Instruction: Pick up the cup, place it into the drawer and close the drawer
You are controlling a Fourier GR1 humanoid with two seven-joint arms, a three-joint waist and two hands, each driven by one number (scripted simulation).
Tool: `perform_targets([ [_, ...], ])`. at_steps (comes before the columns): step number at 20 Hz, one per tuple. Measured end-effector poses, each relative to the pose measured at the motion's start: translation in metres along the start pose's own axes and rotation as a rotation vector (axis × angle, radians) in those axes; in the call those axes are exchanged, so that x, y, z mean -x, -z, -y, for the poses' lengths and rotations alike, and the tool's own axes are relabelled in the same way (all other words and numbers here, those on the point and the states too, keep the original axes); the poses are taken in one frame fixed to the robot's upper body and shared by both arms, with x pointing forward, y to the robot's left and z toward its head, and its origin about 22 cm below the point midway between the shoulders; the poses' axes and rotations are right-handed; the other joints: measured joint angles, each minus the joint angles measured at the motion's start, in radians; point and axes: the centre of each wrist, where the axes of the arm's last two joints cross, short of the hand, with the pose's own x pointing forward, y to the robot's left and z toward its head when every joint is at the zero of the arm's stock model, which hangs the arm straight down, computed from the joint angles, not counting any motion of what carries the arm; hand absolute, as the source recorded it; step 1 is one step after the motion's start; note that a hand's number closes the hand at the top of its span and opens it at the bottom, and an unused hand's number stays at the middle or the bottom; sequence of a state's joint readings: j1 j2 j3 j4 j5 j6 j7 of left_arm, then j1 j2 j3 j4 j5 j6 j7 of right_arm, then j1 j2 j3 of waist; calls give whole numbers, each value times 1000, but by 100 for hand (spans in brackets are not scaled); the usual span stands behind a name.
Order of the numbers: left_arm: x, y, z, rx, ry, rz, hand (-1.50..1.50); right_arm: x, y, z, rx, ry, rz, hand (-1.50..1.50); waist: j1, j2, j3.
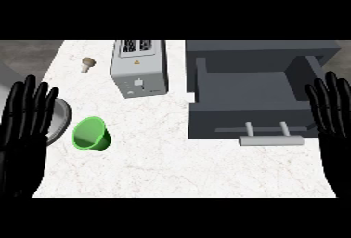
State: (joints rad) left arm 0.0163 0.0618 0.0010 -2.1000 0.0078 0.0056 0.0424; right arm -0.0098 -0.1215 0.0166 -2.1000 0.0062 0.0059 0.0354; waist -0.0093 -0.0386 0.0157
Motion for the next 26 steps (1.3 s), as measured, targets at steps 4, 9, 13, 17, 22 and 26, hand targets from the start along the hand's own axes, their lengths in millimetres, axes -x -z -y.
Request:
perform_targets([
  [4, 3, 9, -16, 160, -62, 42, -150, -1, 2, 0, 14, 21, 43, -150, 3, 25, -11],
  [9, 23, 9, -43, 353, -235, -54, -150, 4, 2, -1, -56, 39, -17, -150, 5, 40, -17],
  [13, 46, 17, -85, 391, -331, -134, -150, 11, 7, -2, -106, 51, -62, -150, 5, 43, -17],
  [17, 69, 29, -116, 410, -354, -187, -150, 16, 14, -6, -126, 59, -82, -150, 4, 42, -17],
  [22, 99, 32, -136, 405, -329, -251, -150, 24, 25, 0, -133, 55, -85, -150, 4, 41, -16],
  [26, 130, 29, -139, 402, -303, -295, -150, 21, 34, 4, -137, 53, -73, -150, 1, 42, -16],
])
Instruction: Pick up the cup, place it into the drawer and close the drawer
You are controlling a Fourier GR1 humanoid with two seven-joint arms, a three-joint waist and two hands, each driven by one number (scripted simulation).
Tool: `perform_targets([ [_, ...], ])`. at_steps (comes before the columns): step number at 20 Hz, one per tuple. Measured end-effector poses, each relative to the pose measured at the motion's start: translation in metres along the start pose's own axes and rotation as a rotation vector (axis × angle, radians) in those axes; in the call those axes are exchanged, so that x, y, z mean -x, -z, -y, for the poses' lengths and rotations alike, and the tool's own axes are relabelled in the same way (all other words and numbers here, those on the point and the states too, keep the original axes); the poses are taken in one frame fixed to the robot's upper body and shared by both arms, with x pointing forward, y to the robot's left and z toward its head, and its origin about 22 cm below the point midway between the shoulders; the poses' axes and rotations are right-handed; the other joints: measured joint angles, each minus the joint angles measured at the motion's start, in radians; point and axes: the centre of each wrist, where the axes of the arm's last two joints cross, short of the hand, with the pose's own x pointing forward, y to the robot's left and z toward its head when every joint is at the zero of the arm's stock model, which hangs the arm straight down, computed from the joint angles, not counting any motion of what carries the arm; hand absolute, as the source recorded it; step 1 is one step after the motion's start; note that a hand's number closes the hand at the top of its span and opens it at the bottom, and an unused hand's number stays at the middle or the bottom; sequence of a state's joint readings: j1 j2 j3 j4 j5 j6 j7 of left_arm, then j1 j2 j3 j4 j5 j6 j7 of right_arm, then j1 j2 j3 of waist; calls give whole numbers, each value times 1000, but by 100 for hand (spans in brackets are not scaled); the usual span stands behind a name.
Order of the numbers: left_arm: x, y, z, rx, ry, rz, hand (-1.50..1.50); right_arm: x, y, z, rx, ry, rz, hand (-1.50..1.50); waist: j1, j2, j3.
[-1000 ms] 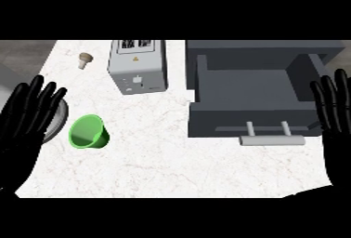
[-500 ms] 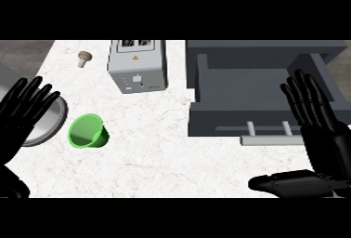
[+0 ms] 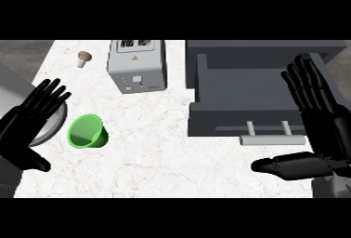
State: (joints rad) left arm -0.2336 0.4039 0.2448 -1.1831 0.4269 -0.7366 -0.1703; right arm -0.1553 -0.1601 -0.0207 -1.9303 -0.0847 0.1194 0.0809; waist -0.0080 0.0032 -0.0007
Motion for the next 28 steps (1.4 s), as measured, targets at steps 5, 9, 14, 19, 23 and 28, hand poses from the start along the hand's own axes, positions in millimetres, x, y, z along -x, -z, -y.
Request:
perform_targets([
  [5, 29, 1, -13, -38, 20, -53, -150, 6, 10, 10, -5, -10, 15, -150, -1, 1, 0],
  [9, 48, -7, -23, -88, 61, -108, -150, 2, 19, 13, -1, -11, 20, -150, -4, 1, -1],
  [14, 78, -22, -27, -145, 93, -172, -150, 4, 20, 11, 0, -8, 26, -150, -12, 4, -2],
  [19, 90, -31, -30, -182, 133, -201, -150, -1, 24, 13, -7, -8, 31, -150, -17, 7, -3],
  [23, 100, -31, -26, -190, 150, -208, -150, -4, 24, 11, -18, -3, 30, -150, -24, 8, -4],
  [28, 115, -39, -17, -201, 165, -198, -150, -12, 27, 11, -26, -4, 31, -150, -29, 11, -5],
])
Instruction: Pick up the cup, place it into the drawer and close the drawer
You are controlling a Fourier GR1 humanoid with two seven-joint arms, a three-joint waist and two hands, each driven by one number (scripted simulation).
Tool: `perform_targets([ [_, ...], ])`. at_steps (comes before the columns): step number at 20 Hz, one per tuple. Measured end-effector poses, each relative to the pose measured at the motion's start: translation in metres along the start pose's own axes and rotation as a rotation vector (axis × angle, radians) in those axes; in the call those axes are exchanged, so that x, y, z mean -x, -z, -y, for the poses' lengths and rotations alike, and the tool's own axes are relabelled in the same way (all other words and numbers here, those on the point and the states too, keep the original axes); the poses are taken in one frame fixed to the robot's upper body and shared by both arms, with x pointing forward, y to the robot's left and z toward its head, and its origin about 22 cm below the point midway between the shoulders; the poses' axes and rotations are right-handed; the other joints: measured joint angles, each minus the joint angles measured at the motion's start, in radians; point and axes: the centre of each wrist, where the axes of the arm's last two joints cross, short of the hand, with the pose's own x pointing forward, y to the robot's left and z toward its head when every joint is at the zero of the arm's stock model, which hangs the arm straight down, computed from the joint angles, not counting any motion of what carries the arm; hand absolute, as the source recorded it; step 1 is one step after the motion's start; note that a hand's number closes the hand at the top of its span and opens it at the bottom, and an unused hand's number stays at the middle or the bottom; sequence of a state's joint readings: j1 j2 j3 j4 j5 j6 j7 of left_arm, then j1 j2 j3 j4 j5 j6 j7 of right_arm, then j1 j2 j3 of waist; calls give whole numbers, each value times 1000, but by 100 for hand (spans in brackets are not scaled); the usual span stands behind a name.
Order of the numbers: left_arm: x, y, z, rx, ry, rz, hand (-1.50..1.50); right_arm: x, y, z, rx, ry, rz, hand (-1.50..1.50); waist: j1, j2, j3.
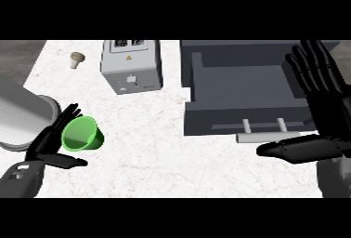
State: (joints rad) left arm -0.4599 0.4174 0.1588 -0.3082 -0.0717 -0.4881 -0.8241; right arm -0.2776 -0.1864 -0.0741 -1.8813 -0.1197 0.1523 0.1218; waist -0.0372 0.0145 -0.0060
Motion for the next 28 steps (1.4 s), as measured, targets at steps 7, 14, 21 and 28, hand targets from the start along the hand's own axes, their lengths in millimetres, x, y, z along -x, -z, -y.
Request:
perform_targets([
  [7, 7, -1, 6, 4, 3, 14, -150, 1, 6, 4, 1, -5, -1, -150, -2, 3, -1],
  [14, 13, 11, 25, 31, -2, 40, -150, 4, 5, 5, -4, -3, -3, -150, -9, 5, -1],
  [21, 13, 20, 34, 57, -36, 46, -150, 0, 5, 9, -6, -5, -2, -150, -16, 7, -2],
  [28, 14, 31, 52, 99, -67, 120, 150, 1, 5, 12, -1, -15, -8, -150, -9, 6, -2],
])
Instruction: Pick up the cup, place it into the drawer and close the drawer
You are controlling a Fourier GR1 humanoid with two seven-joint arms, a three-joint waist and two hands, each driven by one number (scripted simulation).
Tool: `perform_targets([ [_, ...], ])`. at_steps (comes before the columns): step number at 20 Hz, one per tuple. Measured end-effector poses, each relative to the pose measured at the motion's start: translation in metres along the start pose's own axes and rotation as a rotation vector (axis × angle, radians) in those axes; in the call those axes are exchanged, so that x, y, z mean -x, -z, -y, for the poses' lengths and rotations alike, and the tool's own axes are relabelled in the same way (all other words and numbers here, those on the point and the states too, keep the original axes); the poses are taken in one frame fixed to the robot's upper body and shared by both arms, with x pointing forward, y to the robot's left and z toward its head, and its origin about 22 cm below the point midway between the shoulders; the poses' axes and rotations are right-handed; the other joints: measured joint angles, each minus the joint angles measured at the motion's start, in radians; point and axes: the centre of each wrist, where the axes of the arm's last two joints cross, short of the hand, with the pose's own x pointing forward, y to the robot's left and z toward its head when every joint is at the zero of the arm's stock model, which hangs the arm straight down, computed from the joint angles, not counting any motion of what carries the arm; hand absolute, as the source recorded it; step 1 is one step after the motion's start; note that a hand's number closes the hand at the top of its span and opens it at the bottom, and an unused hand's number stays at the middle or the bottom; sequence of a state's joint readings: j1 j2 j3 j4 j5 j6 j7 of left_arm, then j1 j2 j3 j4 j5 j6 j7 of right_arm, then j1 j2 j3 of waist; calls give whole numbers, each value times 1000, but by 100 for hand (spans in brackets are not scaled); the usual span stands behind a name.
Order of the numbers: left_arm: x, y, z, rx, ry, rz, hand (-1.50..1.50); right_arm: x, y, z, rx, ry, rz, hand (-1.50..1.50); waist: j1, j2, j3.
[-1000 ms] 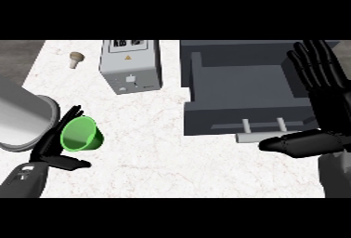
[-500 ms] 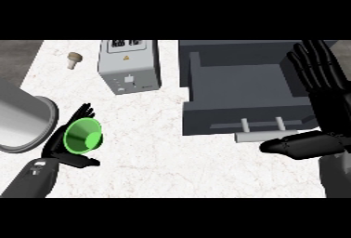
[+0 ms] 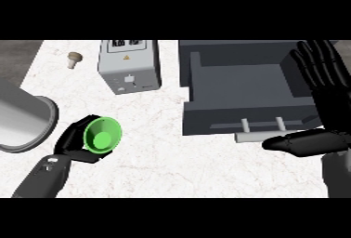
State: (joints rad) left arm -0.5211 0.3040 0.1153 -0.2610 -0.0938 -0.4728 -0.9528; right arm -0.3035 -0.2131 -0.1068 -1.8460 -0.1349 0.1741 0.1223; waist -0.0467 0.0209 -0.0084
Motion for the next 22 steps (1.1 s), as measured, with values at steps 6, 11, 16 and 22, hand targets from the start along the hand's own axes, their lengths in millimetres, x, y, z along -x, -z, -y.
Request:
perform_targets([
  [6, -6, 13, 3, -77, 80, 138, 150, 1, 3, 2, 5, -10, 2, -150, 7, -2, 1],
  [11, -7, 25, 14, -150, 15, 220, 150, 1, 0, 6, 14, 1, -2, -150, 11, -6, 3],
  [16, -1, 35, 32, -342, -27, 317, 150, 1, -4, 10, 21, -5, -10, -150, 23, -12, 5],
  [22, -28, 85, 58, -315, -23, 411, 150, 1, -12, 10, 31, -18, -26, -150, 38, -21, 8],
])
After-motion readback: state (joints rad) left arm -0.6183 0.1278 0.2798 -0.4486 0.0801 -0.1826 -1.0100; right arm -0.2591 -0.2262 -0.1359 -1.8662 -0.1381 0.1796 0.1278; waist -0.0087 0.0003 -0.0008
